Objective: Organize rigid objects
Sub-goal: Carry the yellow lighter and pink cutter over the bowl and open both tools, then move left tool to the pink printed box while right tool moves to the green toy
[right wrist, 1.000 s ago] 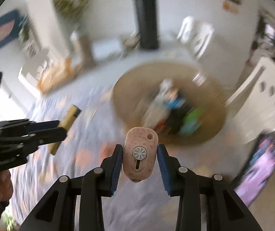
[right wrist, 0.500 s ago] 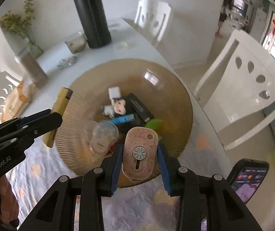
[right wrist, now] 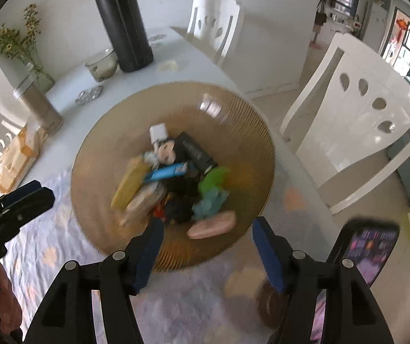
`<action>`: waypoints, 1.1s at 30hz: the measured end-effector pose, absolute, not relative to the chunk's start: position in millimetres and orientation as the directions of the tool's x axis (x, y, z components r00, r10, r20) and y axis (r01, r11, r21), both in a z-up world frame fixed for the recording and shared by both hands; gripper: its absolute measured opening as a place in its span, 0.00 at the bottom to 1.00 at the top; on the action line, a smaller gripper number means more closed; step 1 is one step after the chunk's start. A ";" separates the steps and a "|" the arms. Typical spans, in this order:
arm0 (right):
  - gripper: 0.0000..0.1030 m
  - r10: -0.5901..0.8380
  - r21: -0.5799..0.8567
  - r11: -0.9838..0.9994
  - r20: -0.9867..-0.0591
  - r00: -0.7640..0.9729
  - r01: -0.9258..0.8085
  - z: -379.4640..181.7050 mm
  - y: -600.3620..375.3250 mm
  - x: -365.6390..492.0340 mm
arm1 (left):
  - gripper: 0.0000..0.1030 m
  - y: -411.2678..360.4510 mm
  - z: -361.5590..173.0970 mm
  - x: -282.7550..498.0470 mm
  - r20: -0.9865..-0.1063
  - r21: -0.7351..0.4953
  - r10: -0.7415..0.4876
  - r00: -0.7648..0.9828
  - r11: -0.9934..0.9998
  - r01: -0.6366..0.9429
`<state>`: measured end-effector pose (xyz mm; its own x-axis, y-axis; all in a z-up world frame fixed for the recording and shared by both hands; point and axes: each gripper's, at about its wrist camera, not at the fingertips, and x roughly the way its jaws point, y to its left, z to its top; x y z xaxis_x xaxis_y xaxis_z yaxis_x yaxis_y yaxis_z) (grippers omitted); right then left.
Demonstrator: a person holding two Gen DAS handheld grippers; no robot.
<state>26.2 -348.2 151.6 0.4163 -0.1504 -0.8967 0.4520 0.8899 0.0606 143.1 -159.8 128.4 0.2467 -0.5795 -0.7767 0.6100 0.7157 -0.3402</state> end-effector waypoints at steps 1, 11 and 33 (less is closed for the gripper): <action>0.61 -0.142 0.066 0.894 -0.897 0.420 0.443 151.4 -342.4 22.1 | 0.72 -151.2 126.6 141.0 -0.777 -0.347 -0.579 0.247 0.721 0.599; 0.61 -0.083 0.070 0.940 -0.902 0.423 0.334 143.6 -292.1 1.7 | 0.72 -82.3 95.3 111.9 -0.798 -0.411 -0.558 0.227 0.779 0.473; 0.61 0.002 0.154 0.871 -0.951 0.310 0.466 84.5 -296.6 -39.2 | 0.72 -158.2 41.1 48.5 -0.893 -0.281 -0.441 0.092 0.705 0.651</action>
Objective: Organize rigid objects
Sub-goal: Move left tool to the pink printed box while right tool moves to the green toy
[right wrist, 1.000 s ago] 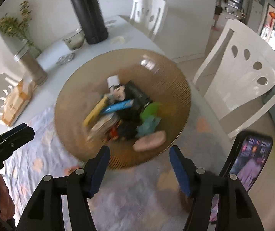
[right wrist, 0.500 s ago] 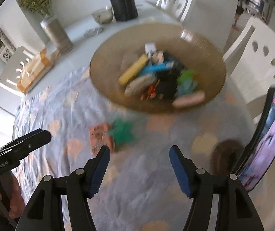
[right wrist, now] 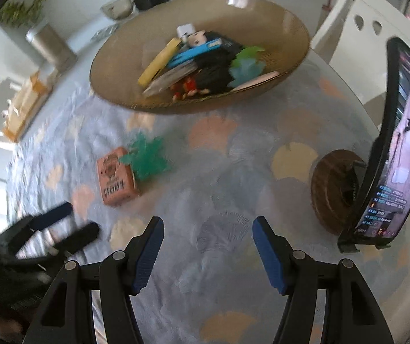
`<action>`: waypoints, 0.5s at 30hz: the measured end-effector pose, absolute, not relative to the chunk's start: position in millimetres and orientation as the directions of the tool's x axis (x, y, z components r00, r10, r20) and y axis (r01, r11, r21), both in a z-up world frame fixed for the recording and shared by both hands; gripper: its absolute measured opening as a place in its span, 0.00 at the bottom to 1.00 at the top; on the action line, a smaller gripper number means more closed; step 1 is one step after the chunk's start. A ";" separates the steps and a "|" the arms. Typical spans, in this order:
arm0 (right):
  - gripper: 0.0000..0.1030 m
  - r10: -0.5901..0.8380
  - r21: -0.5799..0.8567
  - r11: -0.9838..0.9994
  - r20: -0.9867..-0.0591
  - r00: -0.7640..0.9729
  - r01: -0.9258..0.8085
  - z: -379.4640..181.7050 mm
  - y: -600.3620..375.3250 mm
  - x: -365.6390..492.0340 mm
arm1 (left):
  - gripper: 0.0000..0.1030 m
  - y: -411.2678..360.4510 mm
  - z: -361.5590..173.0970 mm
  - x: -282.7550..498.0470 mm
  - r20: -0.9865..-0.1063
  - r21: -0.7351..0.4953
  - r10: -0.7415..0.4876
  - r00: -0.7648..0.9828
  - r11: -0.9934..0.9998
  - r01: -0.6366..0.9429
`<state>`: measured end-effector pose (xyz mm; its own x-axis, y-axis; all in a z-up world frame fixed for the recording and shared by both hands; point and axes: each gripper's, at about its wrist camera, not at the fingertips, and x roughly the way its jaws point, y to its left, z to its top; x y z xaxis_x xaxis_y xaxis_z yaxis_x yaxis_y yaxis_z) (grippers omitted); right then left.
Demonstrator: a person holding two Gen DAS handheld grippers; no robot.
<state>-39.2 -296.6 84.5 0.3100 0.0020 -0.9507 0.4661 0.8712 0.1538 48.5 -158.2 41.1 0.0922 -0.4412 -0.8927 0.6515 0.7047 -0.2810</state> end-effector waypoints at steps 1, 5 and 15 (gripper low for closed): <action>0.61 0.011 0.166 0.868 -0.949 0.316 0.469 84.8 -299.3 -38.2 | 0.72 -165.6 38.6 46.5 -0.899 -0.261 -0.428 0.097 0.698 0.667; 0.61 0.074 0.228 0.862 -0.940 0.333 0.452 80.5 -298.4 -34.7 | 0.72 -182.3 32.1 42.7 -0.905 -0.215 -0.407 0.126 0.692 0.690; 0.62 0.115 0.248 0.898 -0.930 0.350 0.364 73.7 -276.8 -2.8 | 0.71 -133.7 28.1 94.9 -0.888 -0.230 -0.399 0.228 0.815 0.533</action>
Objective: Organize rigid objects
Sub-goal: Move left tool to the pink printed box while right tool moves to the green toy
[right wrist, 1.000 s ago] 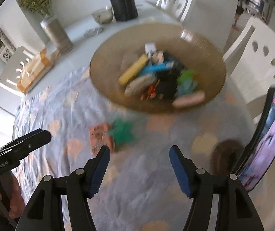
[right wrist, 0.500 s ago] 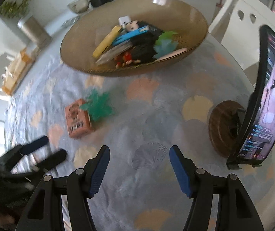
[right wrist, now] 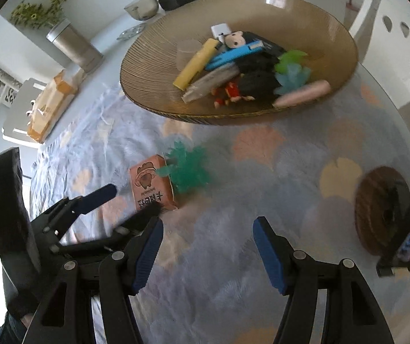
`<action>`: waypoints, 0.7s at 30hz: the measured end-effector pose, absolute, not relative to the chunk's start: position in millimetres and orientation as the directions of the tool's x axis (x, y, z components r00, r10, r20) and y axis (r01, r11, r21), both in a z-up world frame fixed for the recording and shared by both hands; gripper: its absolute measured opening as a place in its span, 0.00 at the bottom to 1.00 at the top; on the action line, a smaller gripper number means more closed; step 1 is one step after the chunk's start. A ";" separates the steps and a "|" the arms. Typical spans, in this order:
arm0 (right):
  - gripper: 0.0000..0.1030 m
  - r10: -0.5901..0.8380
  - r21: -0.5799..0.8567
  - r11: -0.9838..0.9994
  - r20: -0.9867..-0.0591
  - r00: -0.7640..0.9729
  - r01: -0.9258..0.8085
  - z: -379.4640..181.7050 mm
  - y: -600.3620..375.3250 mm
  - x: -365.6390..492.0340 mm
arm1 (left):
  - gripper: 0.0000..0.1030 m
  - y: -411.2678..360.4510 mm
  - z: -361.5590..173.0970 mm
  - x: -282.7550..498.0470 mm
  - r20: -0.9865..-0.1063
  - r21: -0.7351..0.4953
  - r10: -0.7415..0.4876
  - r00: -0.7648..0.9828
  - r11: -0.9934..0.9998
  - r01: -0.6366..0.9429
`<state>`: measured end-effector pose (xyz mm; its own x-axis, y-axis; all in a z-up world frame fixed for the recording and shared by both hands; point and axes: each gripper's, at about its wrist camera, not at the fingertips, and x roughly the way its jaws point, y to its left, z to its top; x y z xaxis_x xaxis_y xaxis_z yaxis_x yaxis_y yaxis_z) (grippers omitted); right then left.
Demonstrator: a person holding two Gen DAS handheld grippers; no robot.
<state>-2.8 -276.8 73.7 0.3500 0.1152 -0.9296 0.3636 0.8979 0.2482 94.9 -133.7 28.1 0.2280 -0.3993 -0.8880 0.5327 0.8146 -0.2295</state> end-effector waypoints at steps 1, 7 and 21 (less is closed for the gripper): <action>0.62 0.113 0.243 0.900 -0.932 0.346 0.361 71.9 -277.8 -1.6 | 0.71 -127.9 27.4 99.7 -0.887 -0.233 -0.398 0.233 0.822 0.519; 0.62 0.169 0.295 0.895 -0.918 0.359 0.334 61.2 -274.1 22.3 | 0.71 -103.6 26.7 116.0 -0.886 -0.272 -0.410 0.216 0.837 0.474; 0.41 0.198 0.392 0.821 -0.877 0.438 0.414 55.9 -293.7 24.8 | 0.71 -139.4 28.7 86.3 -0.870 -0.337 -0.484 0.098 0.727 0.598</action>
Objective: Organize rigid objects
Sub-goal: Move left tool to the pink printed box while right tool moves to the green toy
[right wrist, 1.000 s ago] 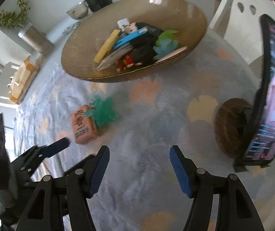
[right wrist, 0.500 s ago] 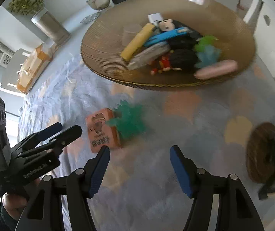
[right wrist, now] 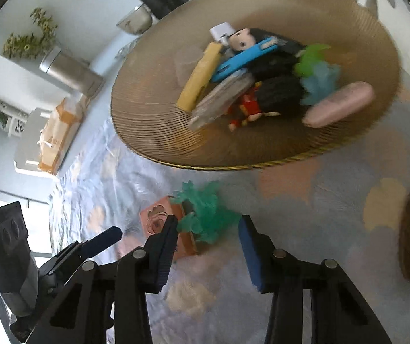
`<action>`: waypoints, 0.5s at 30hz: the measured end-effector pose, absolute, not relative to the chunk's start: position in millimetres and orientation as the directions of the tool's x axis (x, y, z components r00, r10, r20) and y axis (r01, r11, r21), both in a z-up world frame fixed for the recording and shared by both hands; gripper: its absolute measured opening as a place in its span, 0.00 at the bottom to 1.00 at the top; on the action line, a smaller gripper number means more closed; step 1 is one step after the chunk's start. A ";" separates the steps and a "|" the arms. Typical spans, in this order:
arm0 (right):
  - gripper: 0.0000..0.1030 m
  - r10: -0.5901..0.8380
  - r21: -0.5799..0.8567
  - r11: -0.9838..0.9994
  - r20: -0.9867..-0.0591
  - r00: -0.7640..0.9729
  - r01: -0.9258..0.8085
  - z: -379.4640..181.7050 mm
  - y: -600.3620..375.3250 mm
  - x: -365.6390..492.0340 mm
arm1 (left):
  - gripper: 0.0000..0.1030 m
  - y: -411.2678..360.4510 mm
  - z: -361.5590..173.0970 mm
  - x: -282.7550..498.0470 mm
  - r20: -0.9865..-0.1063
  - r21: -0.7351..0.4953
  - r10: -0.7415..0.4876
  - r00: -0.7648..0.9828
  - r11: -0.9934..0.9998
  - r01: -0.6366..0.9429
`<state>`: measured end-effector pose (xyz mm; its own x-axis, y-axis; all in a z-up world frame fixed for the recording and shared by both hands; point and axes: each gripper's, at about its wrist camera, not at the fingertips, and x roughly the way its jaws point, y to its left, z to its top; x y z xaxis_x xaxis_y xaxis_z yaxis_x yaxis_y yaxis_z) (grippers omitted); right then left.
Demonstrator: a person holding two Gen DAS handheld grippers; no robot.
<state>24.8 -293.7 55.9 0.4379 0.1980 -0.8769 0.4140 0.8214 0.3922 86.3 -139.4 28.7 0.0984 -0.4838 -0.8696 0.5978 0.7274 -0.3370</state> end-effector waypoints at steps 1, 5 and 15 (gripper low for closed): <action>0.41 0.185 0.377 0.831 -0.880 0.437 0.408 58.4 -292.9 21.7 | 0.71 -146.0 28.9 83.5 -0.871 -0.334 -0.482 0.094 0.721 0.607; 0.41 0.135 0.315 0.865 -0.895 0.424 0.391 62.2 -282.3 22.3 | 0.72 -175.9 26.5 73.5 -0.888 -0.271 -0.448 0.101 0.688 0.673; 0.42 0.192 0.404 0.791 -0.877 0.441 0.460 58.9 -317.3 2.7 | 0.66 -165.1 25.5 86.8 -0.900 -0.176 -0.377 0.217 0.771 0.612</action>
<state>2.7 -317.3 58.9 0.4406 0.1918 -0.8770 0.4598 0.7908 0.4040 86.8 -165.1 25.5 0.2169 -0.3771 -0.9004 0.6117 0.7713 -0.1756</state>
